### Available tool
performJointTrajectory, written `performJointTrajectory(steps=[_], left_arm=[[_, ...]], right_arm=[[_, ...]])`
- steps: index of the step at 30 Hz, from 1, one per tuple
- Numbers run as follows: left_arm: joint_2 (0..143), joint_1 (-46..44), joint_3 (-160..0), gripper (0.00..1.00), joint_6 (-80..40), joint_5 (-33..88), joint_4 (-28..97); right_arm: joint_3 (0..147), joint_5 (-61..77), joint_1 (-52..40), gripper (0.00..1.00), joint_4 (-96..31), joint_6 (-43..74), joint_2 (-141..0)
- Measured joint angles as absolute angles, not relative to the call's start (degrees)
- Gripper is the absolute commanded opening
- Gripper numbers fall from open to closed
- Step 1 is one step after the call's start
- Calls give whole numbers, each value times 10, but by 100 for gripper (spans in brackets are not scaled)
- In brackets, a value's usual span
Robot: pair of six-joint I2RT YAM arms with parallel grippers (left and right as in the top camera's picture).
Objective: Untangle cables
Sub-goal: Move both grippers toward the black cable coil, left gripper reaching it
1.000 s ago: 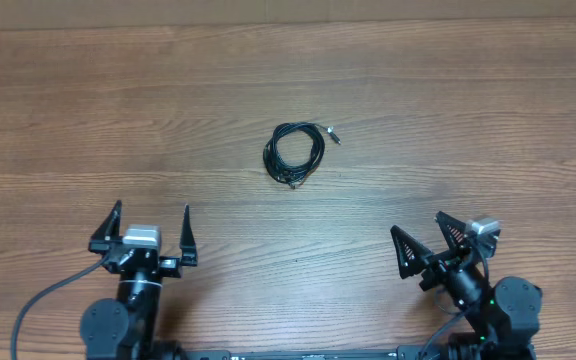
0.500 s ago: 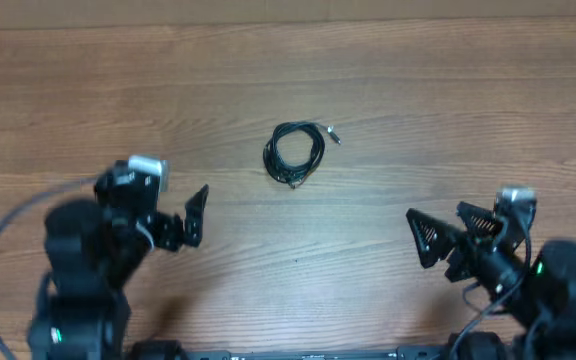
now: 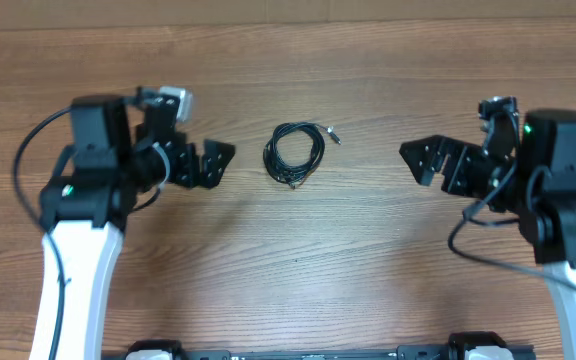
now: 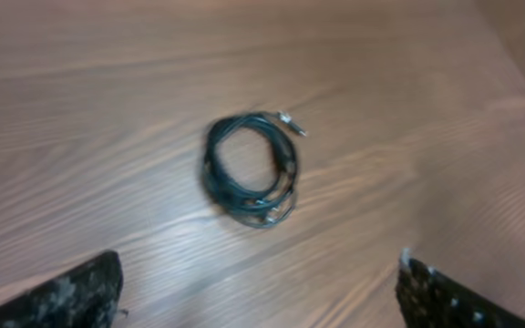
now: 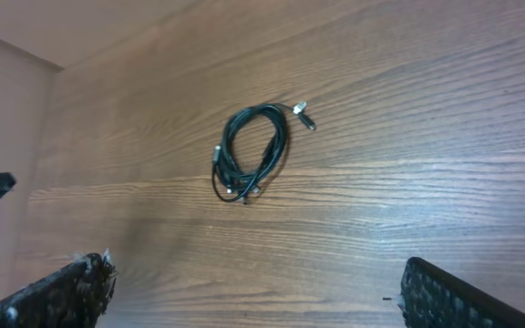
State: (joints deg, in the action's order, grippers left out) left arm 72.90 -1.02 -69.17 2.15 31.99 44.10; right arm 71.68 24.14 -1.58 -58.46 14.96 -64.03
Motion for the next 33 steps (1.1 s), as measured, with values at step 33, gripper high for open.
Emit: performJointTrajectory(steps=[33], left_arm=[[1030,-199,-721,78,-237,184,282]], right_arm=[[718,-55,-68,82,-580,90,-816]])
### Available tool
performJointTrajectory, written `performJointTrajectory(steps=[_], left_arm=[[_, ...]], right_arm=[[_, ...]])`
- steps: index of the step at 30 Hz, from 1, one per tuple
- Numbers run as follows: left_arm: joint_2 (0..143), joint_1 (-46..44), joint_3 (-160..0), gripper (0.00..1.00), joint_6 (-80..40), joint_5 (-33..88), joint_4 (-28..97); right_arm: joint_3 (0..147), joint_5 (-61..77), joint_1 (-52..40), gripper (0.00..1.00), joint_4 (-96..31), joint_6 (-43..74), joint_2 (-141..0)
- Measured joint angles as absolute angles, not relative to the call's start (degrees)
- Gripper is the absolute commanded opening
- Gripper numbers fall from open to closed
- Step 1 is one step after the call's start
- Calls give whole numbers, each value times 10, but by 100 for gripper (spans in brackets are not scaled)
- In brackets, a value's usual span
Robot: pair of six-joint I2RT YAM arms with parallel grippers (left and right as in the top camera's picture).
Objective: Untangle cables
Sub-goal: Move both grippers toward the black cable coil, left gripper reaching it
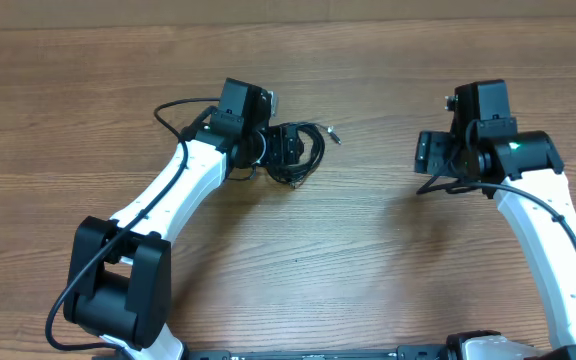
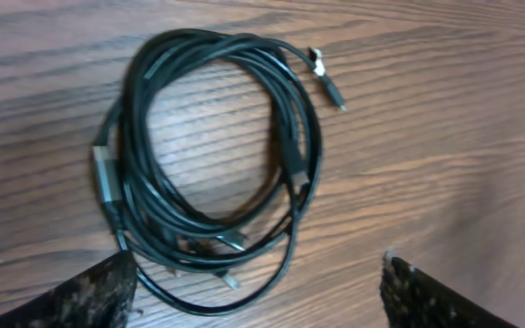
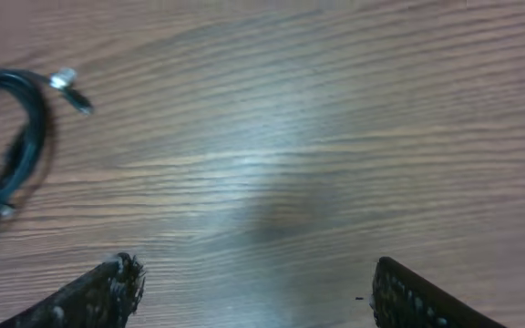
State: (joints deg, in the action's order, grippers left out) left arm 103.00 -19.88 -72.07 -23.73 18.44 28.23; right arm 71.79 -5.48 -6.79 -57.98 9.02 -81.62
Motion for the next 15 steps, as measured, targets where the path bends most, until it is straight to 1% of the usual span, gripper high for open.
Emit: performJointTrajectory(steps=[2,5,9,10,11,15], left_arm=[[1030,-199,-721,71,-238,170,283],[1033,-200,-723,64,-243,144,291],[1041,-203,-725,50,-289,112,316],[1044,-203,-725,45,-306,105,325],[1049,-203,-725,43,-323,100,331],[1066,-209,-725,44,-391,83,337]], right_arm=[[718,-41,-68,82,-578,92,-816],[718,-27,-68,82,-577,110,-816],[718,-18,-68,83,-577,132,-816],[718,-17,-68,83,-577,137,-816],[718,-17,-68,83,-577,142,-816],[718,-15,-68,84,-576,154,-816]])
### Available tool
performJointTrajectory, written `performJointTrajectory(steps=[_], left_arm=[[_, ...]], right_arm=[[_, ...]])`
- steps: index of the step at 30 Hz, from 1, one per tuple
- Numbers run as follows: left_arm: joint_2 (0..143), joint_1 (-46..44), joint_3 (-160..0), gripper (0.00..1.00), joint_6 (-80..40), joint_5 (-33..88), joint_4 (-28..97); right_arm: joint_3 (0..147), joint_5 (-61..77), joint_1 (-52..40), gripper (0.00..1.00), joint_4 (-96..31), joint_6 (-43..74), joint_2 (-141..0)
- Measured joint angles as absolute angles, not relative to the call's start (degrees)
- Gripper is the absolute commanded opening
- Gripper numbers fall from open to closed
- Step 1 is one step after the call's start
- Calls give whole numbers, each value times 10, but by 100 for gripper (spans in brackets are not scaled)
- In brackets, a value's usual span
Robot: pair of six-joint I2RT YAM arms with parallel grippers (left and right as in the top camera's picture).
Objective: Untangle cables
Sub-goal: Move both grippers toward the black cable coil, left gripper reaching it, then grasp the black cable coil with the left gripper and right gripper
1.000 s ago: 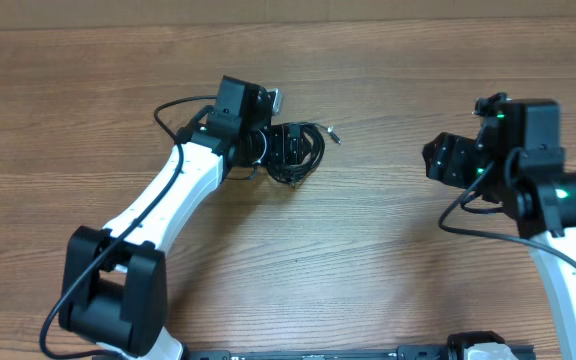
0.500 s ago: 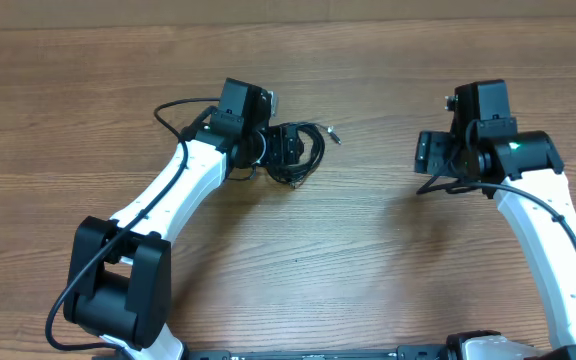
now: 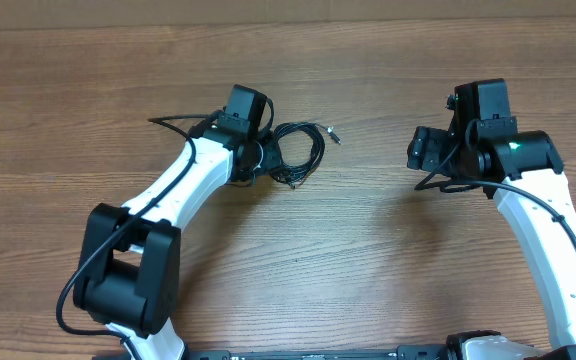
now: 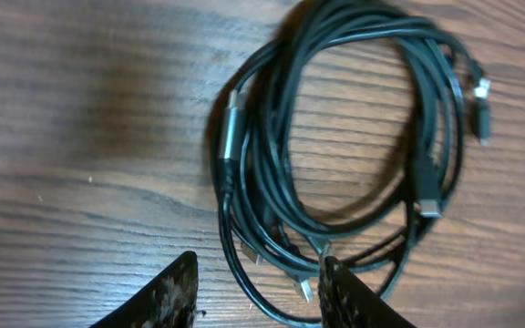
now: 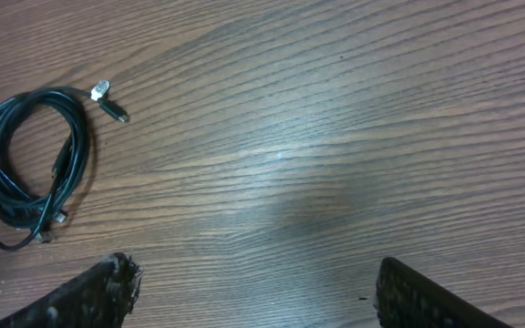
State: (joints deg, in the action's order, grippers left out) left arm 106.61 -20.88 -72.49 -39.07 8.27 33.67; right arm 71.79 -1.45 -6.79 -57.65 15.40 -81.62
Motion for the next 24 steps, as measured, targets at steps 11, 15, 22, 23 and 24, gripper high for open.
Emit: performJointTrajectory(steps=[11,15,22,23,24], left_arm=[[1139,-210,-728,29,-468,83,307],[1150,-214,-738,4,-475,84,286],[1142,-214,-756,4,-396,95,317],[1133,-214,-759,4,-377,103,325],[1119,-214,-763,4,-353,116,333]], right_arm=[[718,-13,-68,87,-576,162,-816],[718,-6,-68,87,-576,163,-816],[718,29,-68,87,-573,163,-816],[718,40,-68,86,-568,163,-816],[718,51,-68,85,-562,163,-816]])
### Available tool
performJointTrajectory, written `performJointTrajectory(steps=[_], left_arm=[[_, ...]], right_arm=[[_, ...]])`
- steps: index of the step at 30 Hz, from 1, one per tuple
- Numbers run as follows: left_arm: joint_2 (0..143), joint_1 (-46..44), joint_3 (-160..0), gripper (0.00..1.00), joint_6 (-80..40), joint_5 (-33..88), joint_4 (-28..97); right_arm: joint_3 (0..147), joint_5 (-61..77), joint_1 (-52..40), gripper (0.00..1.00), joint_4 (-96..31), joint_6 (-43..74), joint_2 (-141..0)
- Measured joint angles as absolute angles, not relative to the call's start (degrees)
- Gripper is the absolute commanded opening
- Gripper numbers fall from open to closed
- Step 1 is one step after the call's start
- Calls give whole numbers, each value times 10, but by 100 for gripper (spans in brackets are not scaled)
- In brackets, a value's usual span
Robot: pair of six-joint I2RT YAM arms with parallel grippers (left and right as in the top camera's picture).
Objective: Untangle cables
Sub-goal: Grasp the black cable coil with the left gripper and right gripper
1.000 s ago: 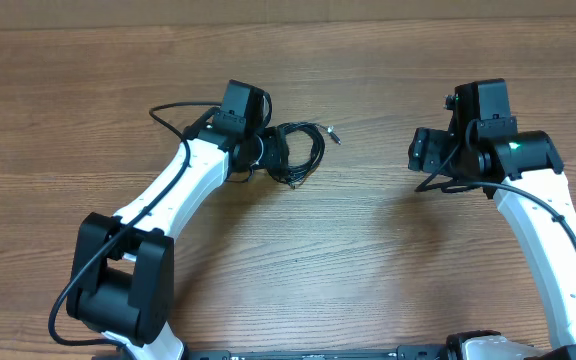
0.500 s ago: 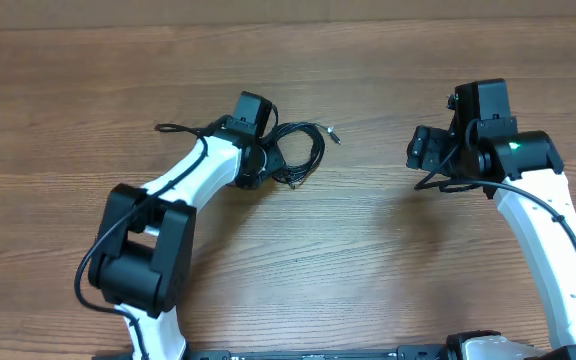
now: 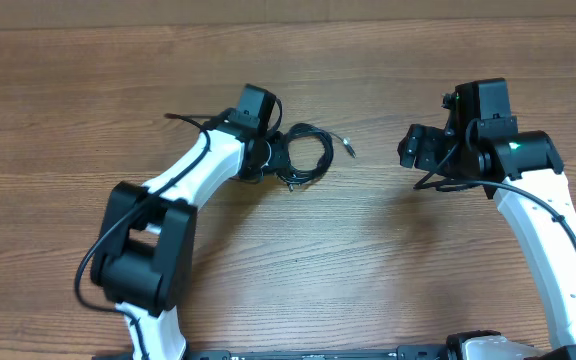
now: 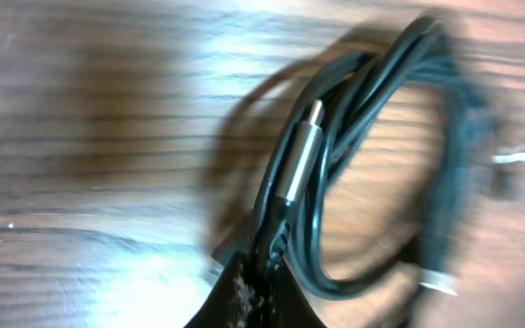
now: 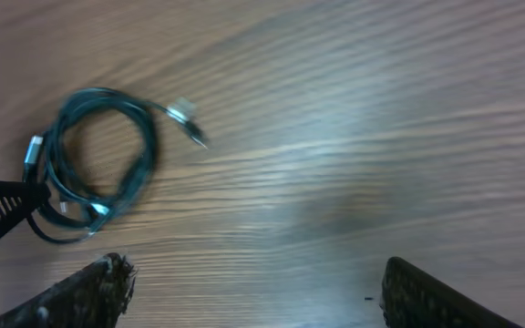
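Note:
A coil of black cable (image 3: 306, 158) lies on the wooden table, one loose plug (image 3: 349, 147) sticking out to its right. My left gripper (image 3: 271, 157) is shut on the coil's left side. In the left wrist view the black strands (image 4: 381, 109) and a silver plug (image 4: 296, 166) run straight up out of the closed fingertips (image 4: 249, 296). My right gripper (image 3: 414, 148) hovers open to the right of the coil, apart from it. Its wrist view shows the coil (image 5: 98, 173) at the far left, with nothing between its fingers (image 5: 89, 292).
The brown wooden table (image 3: 298, 280) fills all views. A strip of cardboard wall (image 3: 268, 10) runs along the far edge. The left arm reaches diagonally from the front left; the right arm stands at the right side.
My left gripper went from part-open around the coil's left edge to shut on it. The coil and its loose plug have shifted slightly to the right. The right gripper has barely moved.
At first both arms were drawn back with open grippers, the coil lying between them. Then the left gripper was open right over the coil and the right arm had reached out beside it. Then the left jaws straddled the coil's left edge, and now they grip it.

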State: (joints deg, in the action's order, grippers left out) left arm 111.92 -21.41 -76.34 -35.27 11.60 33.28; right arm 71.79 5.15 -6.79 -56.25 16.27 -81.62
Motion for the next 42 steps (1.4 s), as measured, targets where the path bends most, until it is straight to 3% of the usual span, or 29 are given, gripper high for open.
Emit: performJointTrajectory(steps=[9,15,31,39,42], left_arm=[[937,-214,-802,4,-175,255,335],[929,-214,-806,4,-131,328,336],[931,-183,-806,4,-201,445,315],[931,-183,-806,4,-242,467,314],[931,-182,-806,4,-249,480,310]], right_arm=[[718,226,-68,81,-491,156,-816],[718,339,-68,78,-449,187,-816],[718,380,-137,67,-376,293,-851],[718,317,-188,56,-340,343,-871],[718,301,-195,48,-312,356,-879]])
